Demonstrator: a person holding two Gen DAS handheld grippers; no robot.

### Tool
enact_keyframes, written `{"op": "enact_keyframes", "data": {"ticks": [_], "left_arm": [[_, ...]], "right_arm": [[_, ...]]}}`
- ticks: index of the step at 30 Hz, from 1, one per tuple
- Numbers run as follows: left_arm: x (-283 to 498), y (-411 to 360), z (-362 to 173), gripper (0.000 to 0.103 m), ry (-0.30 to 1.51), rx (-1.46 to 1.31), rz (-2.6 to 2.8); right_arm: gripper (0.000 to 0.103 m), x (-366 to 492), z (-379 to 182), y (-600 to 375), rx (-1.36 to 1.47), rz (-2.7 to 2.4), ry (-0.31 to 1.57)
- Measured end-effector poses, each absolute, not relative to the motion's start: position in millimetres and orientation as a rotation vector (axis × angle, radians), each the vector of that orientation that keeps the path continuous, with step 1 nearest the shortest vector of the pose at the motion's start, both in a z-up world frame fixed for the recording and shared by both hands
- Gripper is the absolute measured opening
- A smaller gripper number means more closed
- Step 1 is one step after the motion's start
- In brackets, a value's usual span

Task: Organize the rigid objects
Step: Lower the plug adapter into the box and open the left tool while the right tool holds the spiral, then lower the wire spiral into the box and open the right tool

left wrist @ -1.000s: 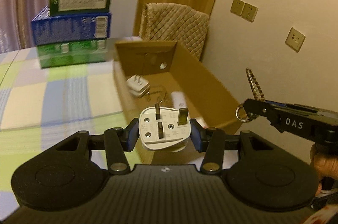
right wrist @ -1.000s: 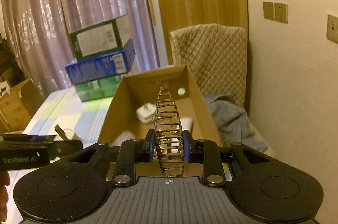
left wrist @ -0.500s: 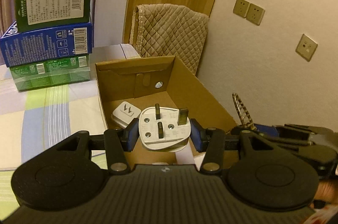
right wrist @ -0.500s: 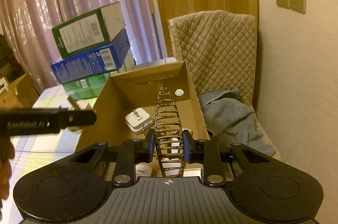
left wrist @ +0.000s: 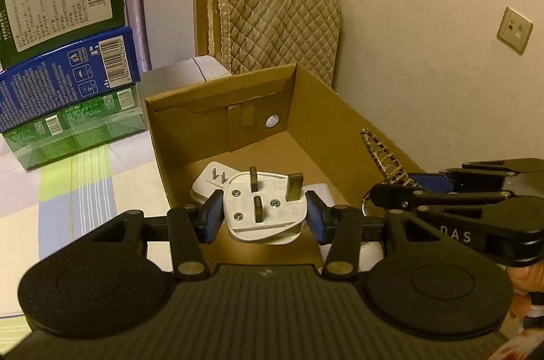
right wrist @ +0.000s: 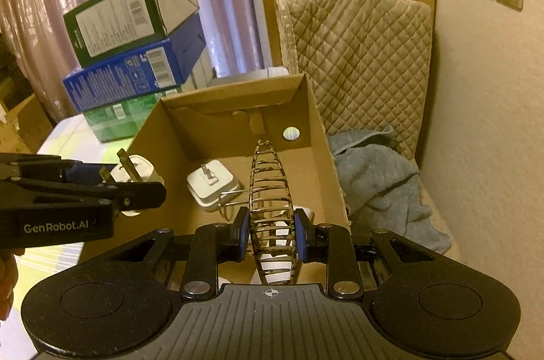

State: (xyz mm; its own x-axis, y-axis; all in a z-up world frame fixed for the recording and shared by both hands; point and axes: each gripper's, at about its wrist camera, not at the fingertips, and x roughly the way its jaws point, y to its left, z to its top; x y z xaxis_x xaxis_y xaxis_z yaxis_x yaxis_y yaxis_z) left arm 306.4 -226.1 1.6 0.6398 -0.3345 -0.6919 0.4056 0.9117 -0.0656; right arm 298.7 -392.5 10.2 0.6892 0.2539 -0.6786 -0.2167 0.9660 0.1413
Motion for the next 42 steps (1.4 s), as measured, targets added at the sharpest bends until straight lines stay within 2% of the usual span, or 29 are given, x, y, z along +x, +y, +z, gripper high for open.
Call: {"op": "enact_keyframes", "data": {"ticks": [20, 22, 42], "left_arm": [[319, -227, -16, 0.045, 0.790, 0.124, -0.424], [319, -225, -13, 0.051, 0.768, 0.121, -0.411], [304, -192, 6, 0.051, 0.733, 0.056, -0.375]], "right_arm": [[0.023, 311, -2, -389, 0.078, 0.267, 0.802], [0.023, 311, -1, -390, 0.082, 0.265, 0.802], [0.024, 313, 2, -368, 0.093, 0.298, 0.830]]}}
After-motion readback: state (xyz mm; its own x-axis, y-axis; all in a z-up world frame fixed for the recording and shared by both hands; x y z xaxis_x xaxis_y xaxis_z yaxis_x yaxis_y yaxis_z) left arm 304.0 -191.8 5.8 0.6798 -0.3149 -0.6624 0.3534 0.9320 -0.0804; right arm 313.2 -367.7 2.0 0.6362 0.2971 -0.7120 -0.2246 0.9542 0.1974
